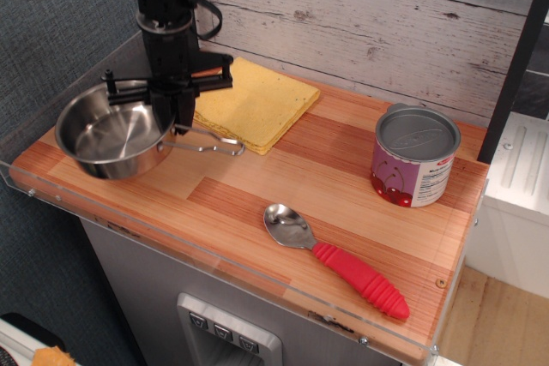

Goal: Move the pot right side near spatula

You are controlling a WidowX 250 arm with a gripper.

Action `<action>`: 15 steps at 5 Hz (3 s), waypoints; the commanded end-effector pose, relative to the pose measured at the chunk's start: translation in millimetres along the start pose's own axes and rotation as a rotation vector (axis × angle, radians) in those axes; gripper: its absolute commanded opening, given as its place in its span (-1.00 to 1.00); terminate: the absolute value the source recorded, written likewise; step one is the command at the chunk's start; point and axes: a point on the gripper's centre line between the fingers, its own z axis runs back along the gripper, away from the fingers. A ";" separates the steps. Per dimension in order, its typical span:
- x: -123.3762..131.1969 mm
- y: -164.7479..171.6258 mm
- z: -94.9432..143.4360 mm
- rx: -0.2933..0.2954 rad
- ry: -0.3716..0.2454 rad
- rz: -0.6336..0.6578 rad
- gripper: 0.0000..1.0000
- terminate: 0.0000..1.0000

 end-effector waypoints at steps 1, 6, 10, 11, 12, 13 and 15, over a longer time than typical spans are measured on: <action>-16.0 -10.0 11.1 -0.057 -0.077 -0.102 -1.00 -1.00; -45.5 -54.4 -13.7 -0.018 -0.095 -0.200 -1.00 -1.00; -39.3 -51.1 -10.2 -0.007 -0.095 -0.158 1.00 -1.00; -38.4 -48.0 -1.9 -0.015 -0.090 -0.143 1.00 -1.00; -36.0 -40.4 14.5 -0.030 -0.101 -0.142 1.00 -1.00; -27.5 -27.6 36.4 -0.055 -0.145 -0.143 1.00 -1.00; -8.9 -30.3 63.2 -0.041 -0.224 -0.510 1.00 -1.00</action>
